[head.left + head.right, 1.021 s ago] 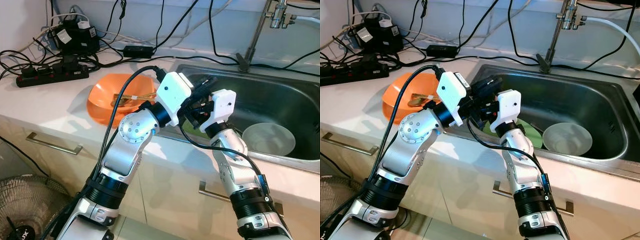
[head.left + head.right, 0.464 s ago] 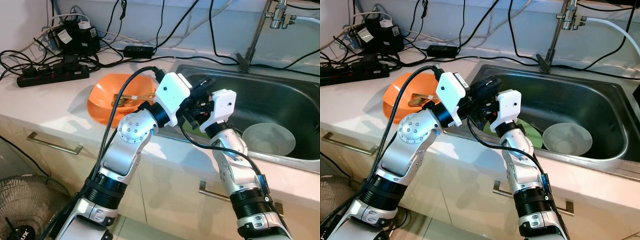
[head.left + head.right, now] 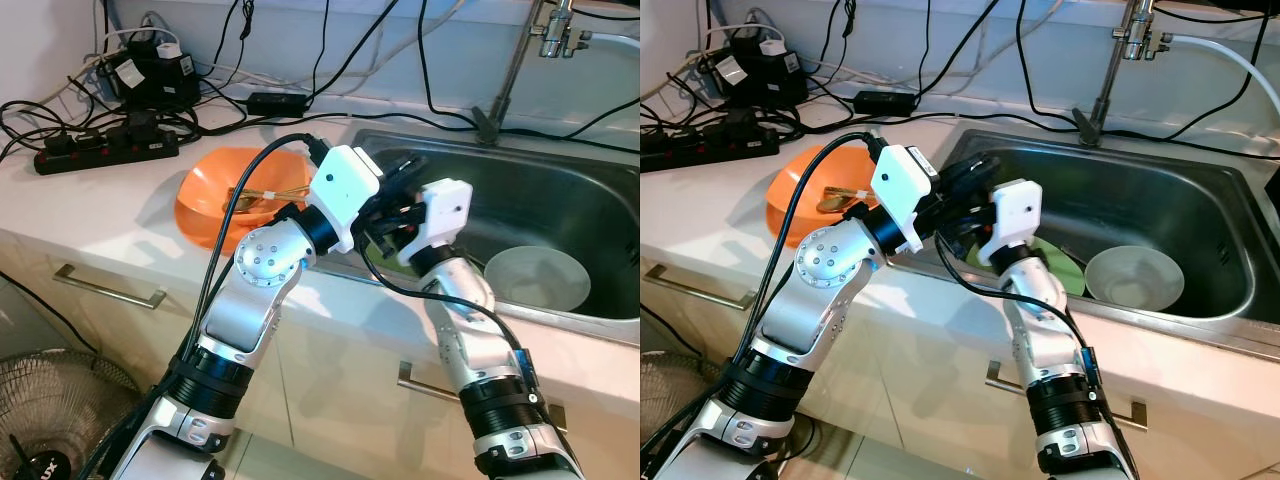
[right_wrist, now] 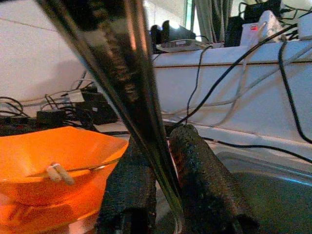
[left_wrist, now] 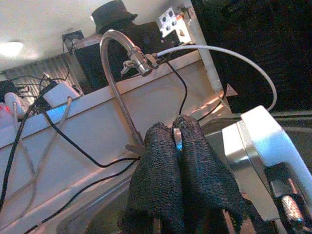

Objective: Kitchen organization

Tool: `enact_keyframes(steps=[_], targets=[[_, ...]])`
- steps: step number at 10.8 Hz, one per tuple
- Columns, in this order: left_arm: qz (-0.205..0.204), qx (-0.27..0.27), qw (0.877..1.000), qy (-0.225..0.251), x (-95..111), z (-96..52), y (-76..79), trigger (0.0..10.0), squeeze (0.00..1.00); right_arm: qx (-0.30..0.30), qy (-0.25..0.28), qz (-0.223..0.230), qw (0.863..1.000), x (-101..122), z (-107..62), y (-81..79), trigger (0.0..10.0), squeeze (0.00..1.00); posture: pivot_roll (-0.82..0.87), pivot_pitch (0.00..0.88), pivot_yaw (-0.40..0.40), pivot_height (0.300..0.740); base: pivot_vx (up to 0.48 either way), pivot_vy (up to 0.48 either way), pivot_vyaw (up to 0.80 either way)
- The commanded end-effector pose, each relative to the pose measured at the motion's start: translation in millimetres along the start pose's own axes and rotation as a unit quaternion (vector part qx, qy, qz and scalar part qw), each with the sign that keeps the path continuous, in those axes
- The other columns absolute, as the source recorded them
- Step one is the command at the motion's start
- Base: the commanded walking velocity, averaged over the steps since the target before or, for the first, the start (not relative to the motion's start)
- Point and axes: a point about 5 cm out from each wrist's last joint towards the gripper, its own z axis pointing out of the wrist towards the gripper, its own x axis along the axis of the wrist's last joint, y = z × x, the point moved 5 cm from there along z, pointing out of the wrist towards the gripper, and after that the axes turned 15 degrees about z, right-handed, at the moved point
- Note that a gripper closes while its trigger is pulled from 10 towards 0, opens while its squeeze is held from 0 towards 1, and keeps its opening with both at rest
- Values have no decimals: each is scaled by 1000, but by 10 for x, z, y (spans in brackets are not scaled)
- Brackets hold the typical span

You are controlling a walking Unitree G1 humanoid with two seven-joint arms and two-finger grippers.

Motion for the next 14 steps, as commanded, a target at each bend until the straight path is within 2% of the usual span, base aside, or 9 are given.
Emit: enact_keyframes(steps=[1, 4, 5, 10, 12, 13, 14], targets=[[-1, 12, 1000, -19, -83, -20, -42, 10000, 0, 14, 23, 3, 1000, 122, 41, -81, 0, 0, 169, 0, 43, 740, 0, 0, 0], [2, 35, 999, -29, -125, -58, -147, 10000, 0, 13, 24, 3, 1000, 122, 32, -75, 0, 0, 167, 0, 45, 740, 0, 0, 0], [3, 45, 998, -35, -155, -77, -189, 10000, 1000, 14, 24, 3, 1000, 120, 29, -74, 0, 0, 168, 0, 45, 740, 0, 0, 0], [0, 66, 997, -37, -169, -98, -263, 10000, 1000, 9, 24, 0, 1000, 129, 26, -39, 0, 0, 166, 0, 46, 740, 0, 0, 0], [-10, 89, 996, -30, -147, -138, -353, 10000, 1000, -10, 18, -2, 1000, 105, 24, 40, 0, 0, 166, 0, 45, 740, 0, 0, 0], [-14, 98, 995, -31, -159, -173, -392, 10000, 0, -23, 16, -8, 1000, 118, 40, 107, 0, 0, 170, 0, 43, 740, 0, 0, 0], [-19, 107, 993, -40, -202, -227, -416, 10000, 0, -47, 14, -23, 999, 155, 72, 229, 7373, 0, 168, 0, 42, 740, 0, 0, 0]])
